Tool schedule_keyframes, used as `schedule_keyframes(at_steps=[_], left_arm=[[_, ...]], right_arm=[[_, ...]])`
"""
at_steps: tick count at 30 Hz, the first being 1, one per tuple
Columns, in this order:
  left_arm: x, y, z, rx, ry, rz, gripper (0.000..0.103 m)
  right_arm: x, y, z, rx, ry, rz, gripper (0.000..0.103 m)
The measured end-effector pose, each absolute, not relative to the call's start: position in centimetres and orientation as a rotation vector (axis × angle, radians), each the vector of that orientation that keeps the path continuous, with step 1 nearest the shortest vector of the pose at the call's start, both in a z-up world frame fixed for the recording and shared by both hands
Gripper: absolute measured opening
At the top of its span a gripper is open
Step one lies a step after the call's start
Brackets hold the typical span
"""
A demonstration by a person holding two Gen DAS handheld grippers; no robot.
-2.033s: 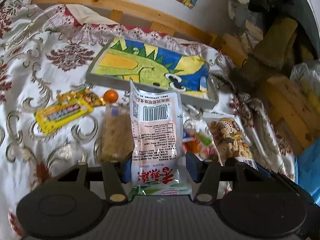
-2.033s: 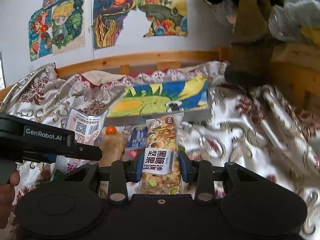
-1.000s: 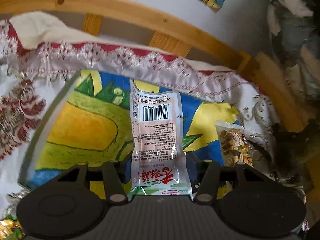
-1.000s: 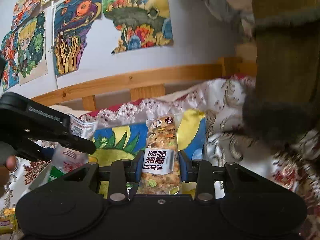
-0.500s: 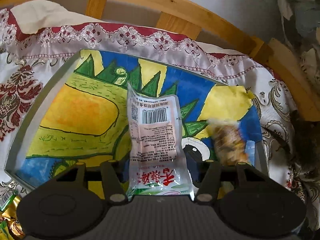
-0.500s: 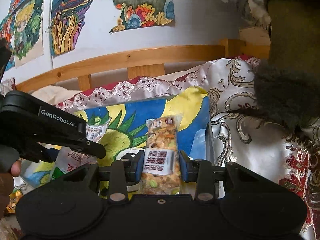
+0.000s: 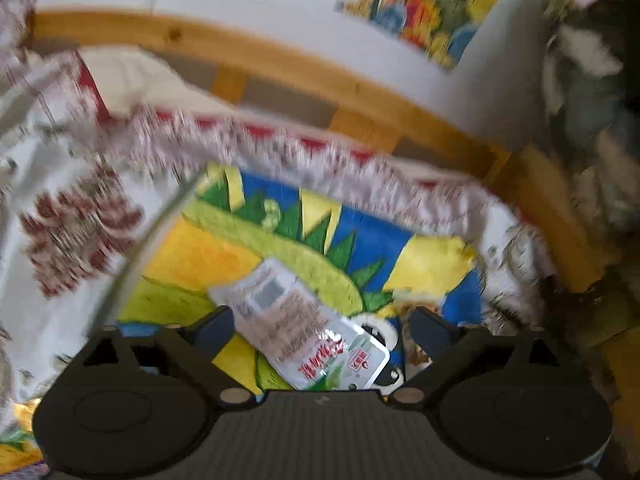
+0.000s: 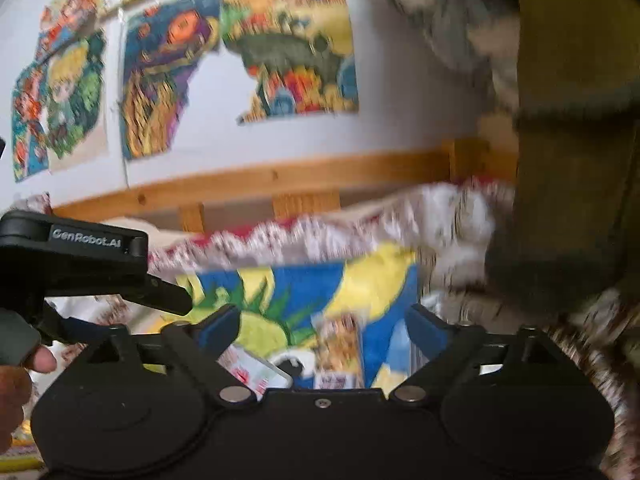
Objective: Organize snacks
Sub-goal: 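Carry both packs over the grey tray and open both grippers to drop them, then withdraw both grippers from the tray back over the remaining snacks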
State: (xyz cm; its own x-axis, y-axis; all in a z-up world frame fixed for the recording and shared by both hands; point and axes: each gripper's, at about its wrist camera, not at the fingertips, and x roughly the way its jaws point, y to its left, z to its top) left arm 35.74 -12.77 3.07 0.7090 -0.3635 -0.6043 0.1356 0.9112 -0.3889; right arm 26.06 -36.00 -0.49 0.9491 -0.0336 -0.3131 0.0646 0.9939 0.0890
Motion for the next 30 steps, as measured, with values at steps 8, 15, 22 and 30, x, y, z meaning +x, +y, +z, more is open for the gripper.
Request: schedule_keyframes(at_steps=[8, 15, 22, 30], left_arm=[[28.5, -9.4, 7.6, -0.302, 0.525, -0.226, 0.103], [23.0, -6.9, 7.3, -0.310, 0.480, -0.185, 0.103], [17.8, -5.2, 6.2, -0.236, 0.468, -0.177, 0.103], [12.8, -3.9, 4.3, -0.169, 0.469, -0.156, 0.103]], right_arm=[[21.2, -33.3, 5.6, 0.074, 0.223, -0.040, 0.102], [16.1, -31.0, 6.7, 0.046, 0.208, -0.087, 0.102], [11.7, -29.3, 6.5, 0.045, 0.234, -0.096, 0.102], [7.4, -28.1, 5.2, 0.038, 0.290, -0.084, 0.102]])
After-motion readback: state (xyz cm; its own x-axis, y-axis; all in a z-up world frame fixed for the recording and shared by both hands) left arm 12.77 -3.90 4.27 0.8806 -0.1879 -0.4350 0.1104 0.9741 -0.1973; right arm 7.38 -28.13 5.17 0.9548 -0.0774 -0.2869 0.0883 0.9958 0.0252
